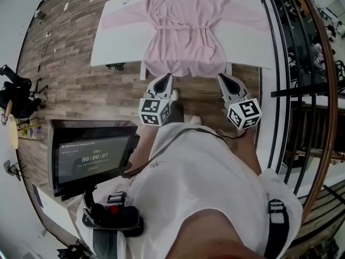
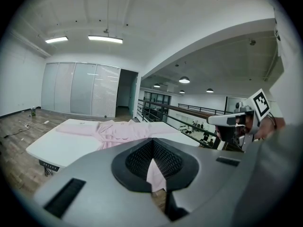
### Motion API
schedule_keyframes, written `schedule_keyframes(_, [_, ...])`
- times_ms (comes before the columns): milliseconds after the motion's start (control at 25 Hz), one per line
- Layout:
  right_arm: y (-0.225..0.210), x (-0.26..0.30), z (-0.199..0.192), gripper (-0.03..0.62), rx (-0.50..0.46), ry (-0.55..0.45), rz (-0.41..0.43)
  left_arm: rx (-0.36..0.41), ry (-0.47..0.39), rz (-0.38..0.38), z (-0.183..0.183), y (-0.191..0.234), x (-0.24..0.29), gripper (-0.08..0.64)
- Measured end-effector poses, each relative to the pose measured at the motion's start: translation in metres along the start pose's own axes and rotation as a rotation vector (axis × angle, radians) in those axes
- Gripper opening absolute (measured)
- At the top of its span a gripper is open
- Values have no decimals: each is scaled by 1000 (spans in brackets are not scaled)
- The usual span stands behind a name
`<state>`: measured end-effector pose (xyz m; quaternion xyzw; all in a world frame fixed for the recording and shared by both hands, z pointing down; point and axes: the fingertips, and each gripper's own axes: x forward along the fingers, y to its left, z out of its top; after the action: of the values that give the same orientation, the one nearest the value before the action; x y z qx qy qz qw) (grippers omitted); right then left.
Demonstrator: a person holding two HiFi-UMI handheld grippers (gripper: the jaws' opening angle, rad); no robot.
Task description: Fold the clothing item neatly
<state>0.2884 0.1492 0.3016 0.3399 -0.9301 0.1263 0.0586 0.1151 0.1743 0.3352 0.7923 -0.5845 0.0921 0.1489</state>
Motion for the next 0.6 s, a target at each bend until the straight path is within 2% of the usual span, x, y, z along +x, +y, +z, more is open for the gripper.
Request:
schedule_keyframes(240, [-9,20,-12,3,11,-5,-18,11,-14,-18,-3,13,19,3])
schedule_keyframes(440, [-19,45,-7,3,-1,6,-31,1,-12,-41,3,31,44,3])
schedule_keyframes(600, [-33,88,9,3,-5,10,-52,-1,-12,-60,19,66,74,3])
